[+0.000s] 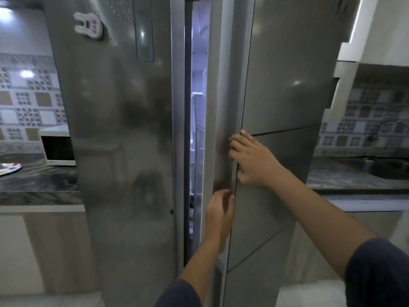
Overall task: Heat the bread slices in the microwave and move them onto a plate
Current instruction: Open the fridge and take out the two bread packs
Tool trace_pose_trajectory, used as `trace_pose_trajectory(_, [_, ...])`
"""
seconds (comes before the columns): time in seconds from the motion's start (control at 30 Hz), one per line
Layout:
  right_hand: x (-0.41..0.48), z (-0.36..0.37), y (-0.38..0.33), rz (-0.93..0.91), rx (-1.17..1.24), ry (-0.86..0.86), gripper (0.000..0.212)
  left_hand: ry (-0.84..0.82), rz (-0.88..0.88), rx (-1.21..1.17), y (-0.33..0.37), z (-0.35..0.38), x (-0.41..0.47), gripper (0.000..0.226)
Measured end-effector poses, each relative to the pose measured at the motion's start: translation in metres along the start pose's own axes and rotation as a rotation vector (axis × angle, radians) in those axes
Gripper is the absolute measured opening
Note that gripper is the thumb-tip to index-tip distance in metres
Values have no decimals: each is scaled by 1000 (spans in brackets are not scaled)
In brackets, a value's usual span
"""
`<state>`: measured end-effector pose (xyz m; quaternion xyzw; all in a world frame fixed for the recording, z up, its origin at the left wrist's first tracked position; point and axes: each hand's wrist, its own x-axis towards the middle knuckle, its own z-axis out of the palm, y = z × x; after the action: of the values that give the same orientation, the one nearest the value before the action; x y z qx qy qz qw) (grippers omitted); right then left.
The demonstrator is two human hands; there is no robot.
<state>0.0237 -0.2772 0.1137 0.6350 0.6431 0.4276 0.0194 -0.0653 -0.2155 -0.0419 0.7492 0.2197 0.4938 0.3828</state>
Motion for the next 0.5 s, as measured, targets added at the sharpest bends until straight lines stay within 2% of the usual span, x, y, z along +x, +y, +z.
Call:
trace_pose_trajectory(0.1, [-51, -15, 11, 49, 236, 88, 12, 93, 267, 34, 31, 0, -14, 21])
trace_pose_trajectory(0.23, [-110, -30, 21, 207, 292, 241, 22, 252, 408, -20, 76, 3, -6, 29])
trace_pose_trajectory(0.33, [-138, -51, 26, 437, 347, 465, 34, 216, 433, -17, 95, 14, 6, 35])
trace_pose_trajectory(0.4, [-150, -68, 30, 499, 296, 587, 41, 181, 446, 17, 102, 26, 14, 40])
trace_pose_trajectory(0.5, [-156, -83, 35, 471, 137, 563, 48, 190, 478, 42, 116, 43, 25, 45])
